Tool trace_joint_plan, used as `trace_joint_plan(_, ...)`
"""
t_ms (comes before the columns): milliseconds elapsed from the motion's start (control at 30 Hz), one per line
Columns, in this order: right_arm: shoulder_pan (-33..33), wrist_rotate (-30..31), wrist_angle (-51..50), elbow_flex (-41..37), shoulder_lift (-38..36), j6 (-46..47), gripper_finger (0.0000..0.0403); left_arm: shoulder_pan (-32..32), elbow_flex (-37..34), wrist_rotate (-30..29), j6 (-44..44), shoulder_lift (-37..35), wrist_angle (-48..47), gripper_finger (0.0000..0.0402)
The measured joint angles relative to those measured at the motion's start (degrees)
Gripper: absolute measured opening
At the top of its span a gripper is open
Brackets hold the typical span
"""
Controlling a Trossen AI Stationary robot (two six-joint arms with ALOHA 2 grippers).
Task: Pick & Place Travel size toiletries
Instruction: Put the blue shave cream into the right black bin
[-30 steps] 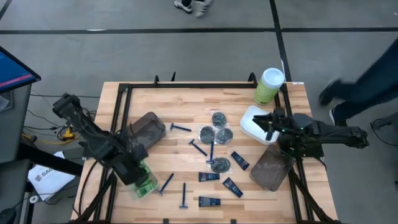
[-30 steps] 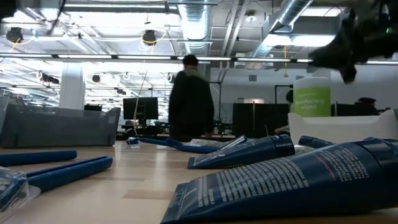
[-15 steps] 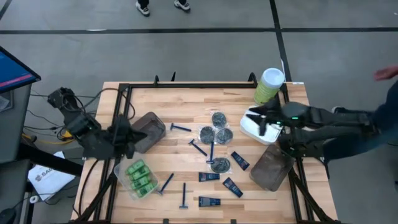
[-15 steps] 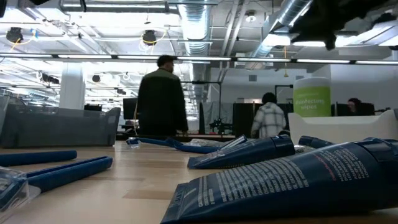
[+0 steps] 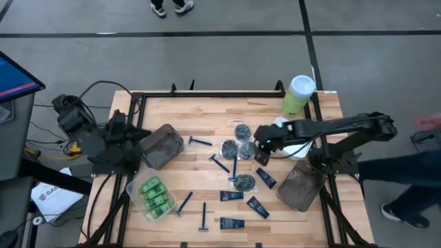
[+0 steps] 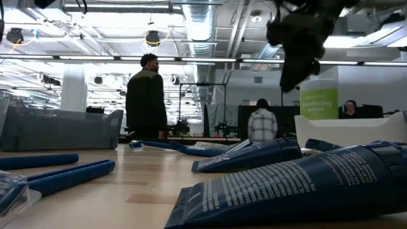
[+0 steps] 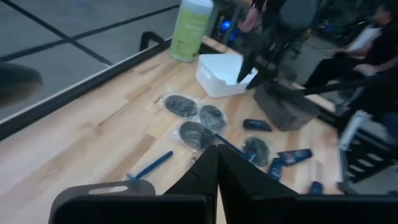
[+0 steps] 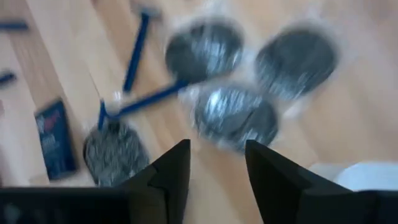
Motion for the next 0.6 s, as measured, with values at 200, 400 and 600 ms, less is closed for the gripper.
trace_joint_plan(200, 3.1, -3.2, -0.83, 1.67, 9.1, 4.76, 0.02, -2.14, -3.96, 0.89, 1.74, -7.87, 0.11, 0.0)
trace_joint_plan(400, 5.98, -5.62, -1.63, 5.2, 16.58, 10.22, 0.0245, -5.44, -13.28, 4.9, 2.84, -19.68, 4.85, 0.0)
trace_joint_plan(600, 6.72, -5.66, -4.91, 9.07, 23.45, 12.56, 0.0249, -7.12, -21.53, 11.9, 16.64, -32.32, 21.21, 0.0)
